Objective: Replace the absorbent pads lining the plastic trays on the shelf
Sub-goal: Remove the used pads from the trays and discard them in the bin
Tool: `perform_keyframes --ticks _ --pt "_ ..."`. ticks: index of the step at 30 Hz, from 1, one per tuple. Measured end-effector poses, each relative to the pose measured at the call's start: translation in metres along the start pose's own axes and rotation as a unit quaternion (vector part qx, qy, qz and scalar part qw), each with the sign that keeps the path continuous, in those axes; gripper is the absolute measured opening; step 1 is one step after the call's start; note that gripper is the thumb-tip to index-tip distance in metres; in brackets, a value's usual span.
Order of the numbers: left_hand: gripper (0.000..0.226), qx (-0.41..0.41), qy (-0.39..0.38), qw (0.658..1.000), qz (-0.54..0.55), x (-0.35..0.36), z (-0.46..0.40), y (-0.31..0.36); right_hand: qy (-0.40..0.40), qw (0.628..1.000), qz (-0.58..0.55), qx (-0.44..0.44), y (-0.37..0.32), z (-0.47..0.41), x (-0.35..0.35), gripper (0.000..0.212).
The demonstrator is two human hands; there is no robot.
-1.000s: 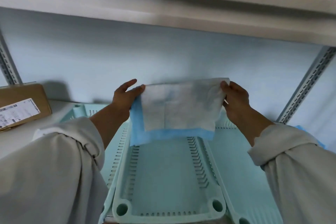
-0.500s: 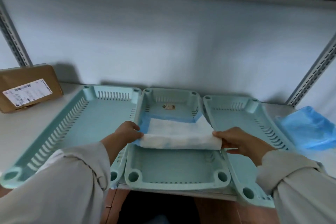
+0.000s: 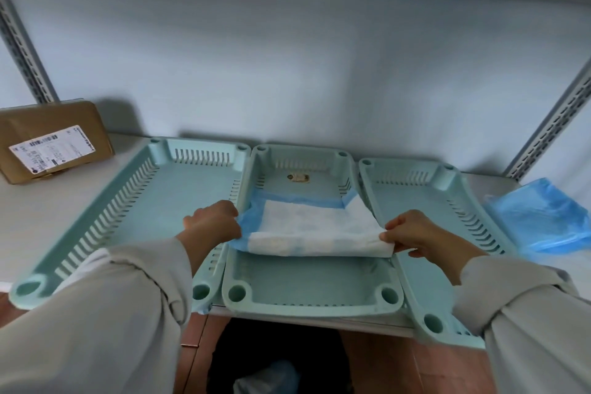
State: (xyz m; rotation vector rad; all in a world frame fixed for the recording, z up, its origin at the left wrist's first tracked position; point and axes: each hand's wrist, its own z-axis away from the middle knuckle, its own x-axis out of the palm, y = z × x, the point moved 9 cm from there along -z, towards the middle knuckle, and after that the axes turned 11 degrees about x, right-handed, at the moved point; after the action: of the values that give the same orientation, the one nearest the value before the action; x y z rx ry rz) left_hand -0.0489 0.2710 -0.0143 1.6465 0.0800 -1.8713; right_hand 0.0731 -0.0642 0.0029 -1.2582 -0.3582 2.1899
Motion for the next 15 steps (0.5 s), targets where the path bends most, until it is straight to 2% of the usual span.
perform_keyframes --ticks 2,4,5,7,10,13,15 --pt "0.047 0.051 0.056 0.995 -0.070 -0.009 0.000 0.019 0.025 0.998 0.052 -0.014 -0.004 0.001 0.001 0.025" --pt "0.046 0.128 0.099 0.986 -0.043 -0.013 0.001 0.047 0.077 0.986 0.140 -0.048 -0.012 0.000 0.000 0.030" --pt "0.044 0.171 0.090 0.981 -0.012 -0.008 0.003 0.061 0.106 0.972 0.195 -0.078 -0.019 0.003 0.001 0.036" --pt "0.047 0.251 0.006 0.968 0.027 0.016 0.009 0.087 0.115 0.949 0.247 -0.158 -0.036 0.012 0.015 0.047" --pt "0.066 0.279 -0.153 0.948 -0.019 0.067 0.019 0.102 0.009 0.929 0.276 -0.247 -0.050 0.029 0.060 0.064" --pt "0.080 0.257 -0.196 0.940 -0.111 0.092 0.019 0.096 -0.058 0.902 0.340 -0.260 -0.044 0.030 0.099 0.080" --pt "0.077 0.251 -0.196 0.937 -0.146 0.099 0.017 0.089 -0.066 0.891 0.373 -0.251 -0.035 0.024 0.113 0.080"
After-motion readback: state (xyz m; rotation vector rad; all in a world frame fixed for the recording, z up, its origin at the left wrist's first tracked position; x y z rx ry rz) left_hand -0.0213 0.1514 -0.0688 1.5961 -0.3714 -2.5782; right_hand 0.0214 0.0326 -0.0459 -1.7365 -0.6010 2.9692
